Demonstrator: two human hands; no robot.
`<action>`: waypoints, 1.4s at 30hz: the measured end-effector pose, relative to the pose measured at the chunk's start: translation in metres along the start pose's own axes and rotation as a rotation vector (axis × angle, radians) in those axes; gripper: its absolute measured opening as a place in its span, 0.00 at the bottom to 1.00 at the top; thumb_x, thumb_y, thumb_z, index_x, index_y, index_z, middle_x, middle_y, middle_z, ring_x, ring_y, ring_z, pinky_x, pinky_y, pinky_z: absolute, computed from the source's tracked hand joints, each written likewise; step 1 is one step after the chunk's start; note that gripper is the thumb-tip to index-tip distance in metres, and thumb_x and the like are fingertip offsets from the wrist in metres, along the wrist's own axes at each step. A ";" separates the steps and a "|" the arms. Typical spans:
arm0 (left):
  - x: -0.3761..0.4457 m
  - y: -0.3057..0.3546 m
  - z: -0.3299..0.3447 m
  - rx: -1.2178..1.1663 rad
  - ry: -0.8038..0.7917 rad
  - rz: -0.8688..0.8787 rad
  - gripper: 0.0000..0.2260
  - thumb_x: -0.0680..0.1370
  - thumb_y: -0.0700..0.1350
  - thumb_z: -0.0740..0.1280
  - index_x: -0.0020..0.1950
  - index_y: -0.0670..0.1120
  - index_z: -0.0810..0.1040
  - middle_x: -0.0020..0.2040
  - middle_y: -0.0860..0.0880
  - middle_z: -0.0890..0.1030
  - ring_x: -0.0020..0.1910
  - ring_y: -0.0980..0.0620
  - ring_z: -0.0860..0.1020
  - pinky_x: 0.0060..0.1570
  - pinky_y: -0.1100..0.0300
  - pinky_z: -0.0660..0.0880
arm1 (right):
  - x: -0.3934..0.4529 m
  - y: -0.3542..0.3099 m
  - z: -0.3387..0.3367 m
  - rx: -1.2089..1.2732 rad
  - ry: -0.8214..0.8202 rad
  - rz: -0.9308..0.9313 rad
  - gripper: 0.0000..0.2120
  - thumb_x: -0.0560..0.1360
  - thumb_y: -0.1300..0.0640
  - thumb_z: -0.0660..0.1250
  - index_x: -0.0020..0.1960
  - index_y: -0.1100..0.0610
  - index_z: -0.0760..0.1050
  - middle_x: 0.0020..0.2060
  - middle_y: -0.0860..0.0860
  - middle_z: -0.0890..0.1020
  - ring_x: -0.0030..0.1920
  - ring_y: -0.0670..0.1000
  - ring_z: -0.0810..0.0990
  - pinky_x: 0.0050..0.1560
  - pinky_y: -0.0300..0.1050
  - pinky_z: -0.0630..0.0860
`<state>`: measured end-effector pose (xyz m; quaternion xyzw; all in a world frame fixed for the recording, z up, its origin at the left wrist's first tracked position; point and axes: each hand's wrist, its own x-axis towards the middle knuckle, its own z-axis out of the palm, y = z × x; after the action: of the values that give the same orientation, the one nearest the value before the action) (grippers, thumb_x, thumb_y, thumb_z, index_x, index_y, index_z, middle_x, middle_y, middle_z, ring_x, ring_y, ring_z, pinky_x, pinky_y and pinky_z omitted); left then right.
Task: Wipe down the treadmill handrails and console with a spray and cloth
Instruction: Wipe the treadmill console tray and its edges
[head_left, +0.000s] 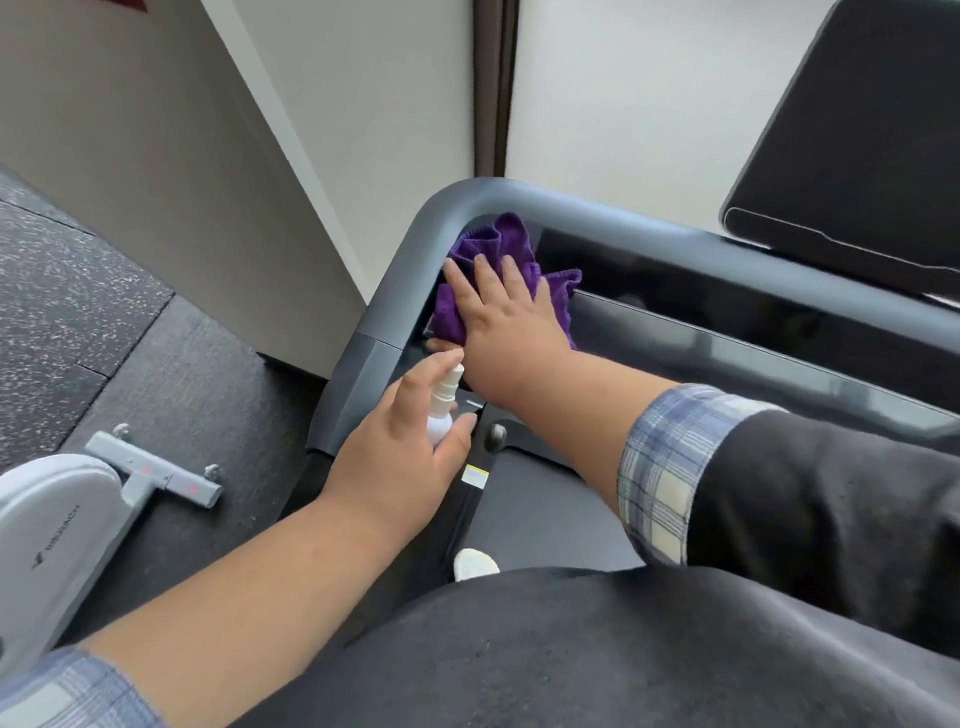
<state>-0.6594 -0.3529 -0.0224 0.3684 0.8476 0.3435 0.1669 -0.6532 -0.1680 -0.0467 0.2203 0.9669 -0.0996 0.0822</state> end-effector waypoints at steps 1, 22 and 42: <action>0.005 0.003 0.002 0.002 0.002 0.007 0.26 0.76 0.55 0.66 0.70 0.68 0.58 0.57 0.53 0.78 0.50 0.49 0.79 0.49 0.50 0.77 | -0.002 0.005 -0.001 0.004 -0.007 -0.019 0.39 0.78 0.34 0.50 0.81 0.48 0.40 0.82 0.53 0.46 0.80 0.60 0.42 0.77 0.66 0.44; 0.006 0.124 0.102 0.010 -0.132 0.176 0.26 0.78 0.51 0.68 0.70 0.66 0.59 0.64 0.52 0.76 0.55 0.51 0.77 0.54 0.53 0.75 | -0.141 0.158 -0.003 0.107 0.021 0.188 0.52 0.66 0.22 0.36 0.82 0.50 0.48 0.82 0.50 0.49 0.81 0.54 0.45 0.78 0.60 0.46; -0.057 0.256 0.245 0.009 -0.319 0.373 0.26 0.79 0.52 0.68 0.69 0.70 0.58 0.61 0.55 0.76 0.51 0.53 0.78 0.49 0.56 0.75 | -0.333 0.355 0.007 0.114 0.102 0.470 0.46 0.71 0.22 0.43 0.82 0.47 0.49 0.81 0.48 0.51 0.81 0.52 0.48 0.79 0.57 0.48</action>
<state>-0.3591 -0.1559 -0.0134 0.5688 0.7293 0.3021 0.2309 -0.1995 0.0082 -0.0411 0.4483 0.8847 -0.1206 0.0416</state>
